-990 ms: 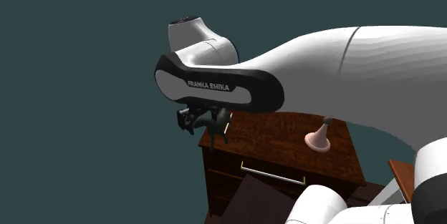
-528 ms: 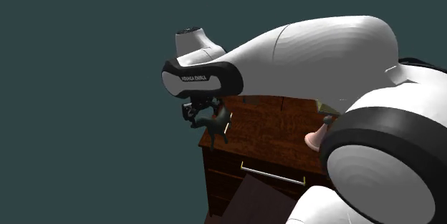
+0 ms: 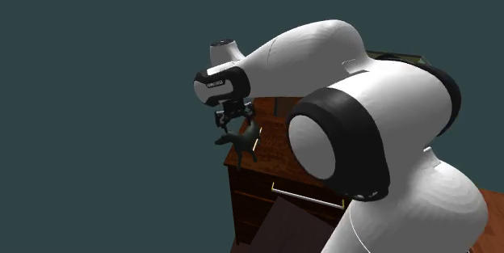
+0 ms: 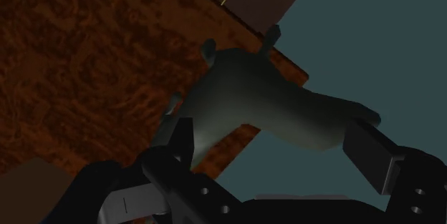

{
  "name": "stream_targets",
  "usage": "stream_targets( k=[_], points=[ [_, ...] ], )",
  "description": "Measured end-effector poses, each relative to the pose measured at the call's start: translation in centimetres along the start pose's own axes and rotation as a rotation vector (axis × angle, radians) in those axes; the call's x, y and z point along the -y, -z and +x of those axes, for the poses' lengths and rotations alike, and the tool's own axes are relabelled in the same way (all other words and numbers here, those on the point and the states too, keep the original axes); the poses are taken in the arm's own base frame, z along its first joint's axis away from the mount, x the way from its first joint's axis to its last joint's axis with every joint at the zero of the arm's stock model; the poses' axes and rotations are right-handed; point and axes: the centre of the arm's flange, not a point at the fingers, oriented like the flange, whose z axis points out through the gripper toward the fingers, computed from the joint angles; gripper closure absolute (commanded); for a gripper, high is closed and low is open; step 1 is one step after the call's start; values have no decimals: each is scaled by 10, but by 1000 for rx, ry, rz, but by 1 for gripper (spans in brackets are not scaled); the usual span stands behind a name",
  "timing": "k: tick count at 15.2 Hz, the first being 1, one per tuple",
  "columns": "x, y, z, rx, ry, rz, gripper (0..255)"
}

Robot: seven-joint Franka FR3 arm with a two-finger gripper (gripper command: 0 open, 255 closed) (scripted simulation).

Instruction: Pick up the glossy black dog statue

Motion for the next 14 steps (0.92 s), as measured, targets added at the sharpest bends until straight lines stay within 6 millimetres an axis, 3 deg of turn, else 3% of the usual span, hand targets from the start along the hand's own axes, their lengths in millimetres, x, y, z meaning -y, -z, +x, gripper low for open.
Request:
stream_targets(
  k=[10,14],
  points=[
    [-64,-66,92,-1,-204,-23,0],
    [-92,-89,118,-3,-265,-40,0]
  ],
)
